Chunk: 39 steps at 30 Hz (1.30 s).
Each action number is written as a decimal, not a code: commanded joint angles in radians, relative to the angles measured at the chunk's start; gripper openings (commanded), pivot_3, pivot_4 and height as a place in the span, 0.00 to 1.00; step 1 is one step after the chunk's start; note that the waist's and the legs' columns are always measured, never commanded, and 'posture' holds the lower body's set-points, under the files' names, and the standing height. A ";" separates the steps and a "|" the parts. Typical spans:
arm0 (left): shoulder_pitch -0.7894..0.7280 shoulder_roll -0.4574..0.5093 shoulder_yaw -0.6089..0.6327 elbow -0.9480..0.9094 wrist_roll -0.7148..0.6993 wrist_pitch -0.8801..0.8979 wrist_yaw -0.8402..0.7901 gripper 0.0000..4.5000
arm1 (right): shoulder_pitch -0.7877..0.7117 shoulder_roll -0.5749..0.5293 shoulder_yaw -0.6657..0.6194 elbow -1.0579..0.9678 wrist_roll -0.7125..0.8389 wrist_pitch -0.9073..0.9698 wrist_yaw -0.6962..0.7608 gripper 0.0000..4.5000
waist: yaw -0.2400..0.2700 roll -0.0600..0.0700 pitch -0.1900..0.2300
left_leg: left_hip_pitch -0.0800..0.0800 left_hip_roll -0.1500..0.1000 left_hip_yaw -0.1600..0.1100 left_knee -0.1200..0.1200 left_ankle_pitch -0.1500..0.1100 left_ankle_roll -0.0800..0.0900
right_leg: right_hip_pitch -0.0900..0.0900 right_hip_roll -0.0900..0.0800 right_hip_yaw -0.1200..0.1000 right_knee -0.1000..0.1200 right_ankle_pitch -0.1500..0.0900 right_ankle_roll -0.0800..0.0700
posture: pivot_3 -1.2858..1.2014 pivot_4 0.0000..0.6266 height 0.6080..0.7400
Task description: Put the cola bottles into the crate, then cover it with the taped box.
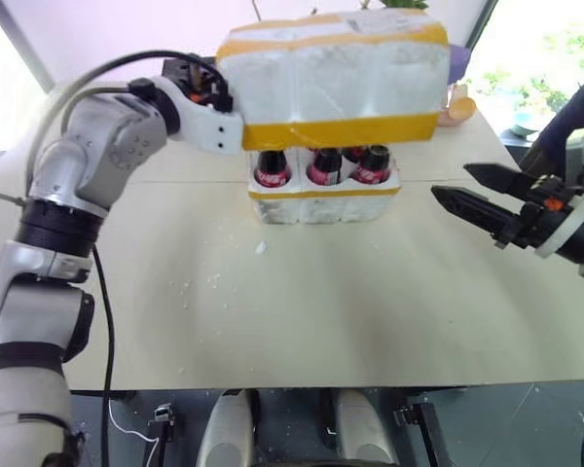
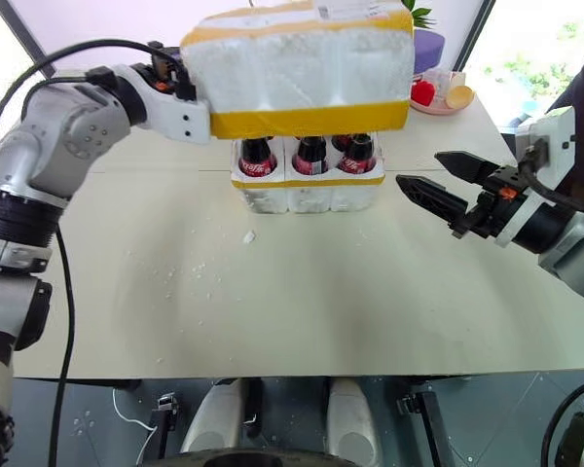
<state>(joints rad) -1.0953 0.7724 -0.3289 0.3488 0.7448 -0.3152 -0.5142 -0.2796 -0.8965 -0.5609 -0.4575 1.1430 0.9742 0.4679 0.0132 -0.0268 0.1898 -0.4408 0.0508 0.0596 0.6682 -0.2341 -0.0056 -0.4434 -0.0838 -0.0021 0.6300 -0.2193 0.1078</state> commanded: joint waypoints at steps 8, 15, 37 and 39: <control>0.040 0.011 -0.039 -0.041 0.141 0.037 0.030 0.07 | -0.015 0.008 -0.008 -0.012 0.025 -0.036 -0.016 1.00 | 0.000 0.000 0.000 | 0.001 0.000 0.000 0.000 0.000 0.000 | 0.001 0.000 0.000 0.000 0.000 0.000 | 0.52 0.24 1.00; 0.019 -0.015 -0.046 0.020 0.150 0.055 0.060 0.07 | 0.000 -0.001 -0.016 -0.016 0.026 -0.042 0.004 1.00 | -0.003 0.000 0.000 | 0.001 0.000 0.000 0.000 0.000 0.000 | 0.001 0.000 0.000 0.000 0.000 0.000 | 0.52 0.24 1.00; 0.491 0.069 0.409 -0.385 -0.870 0.646 -0.464 0.70 | 0.133 -0.034 -0.066 -0.007 -0.043 -0.069 0.101 1.00 | -0.006 0.002 -0.001 | 0.003 0.001 0.000 0.000 0.000 0.000 | 0.002 0.000 0.000 0.002 0.000 0.000 | 0.52 0.24 1.00; 0.473 0.092 0.553 -0.414 -1.169 0.972 -0.581 0.70 | 0.145 -0.049 -0.070 0.001 -0.052 -0.073 0.129 1.00 | -0.006 0.001 -0.001 | 0.003 0.001 -0.001 0.001 0.000 0.000 | 0.002 0.000 0.000 0.002 0.000 0.000 | 0.52 0.24 1.00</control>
<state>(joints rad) -0.5812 0.8298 0.0867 -0.0011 -0.1799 0.4226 -1.0042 -0.1305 -0.9243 -0.5870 -0.4473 1.1001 0.9250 0.5719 0.0069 -0.0254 0.1890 -0.4374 0.0519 0.0579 0.6691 -0.2335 -0.0063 -0.4405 -0.0832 -0.0020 0.6319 -0.2193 0.1074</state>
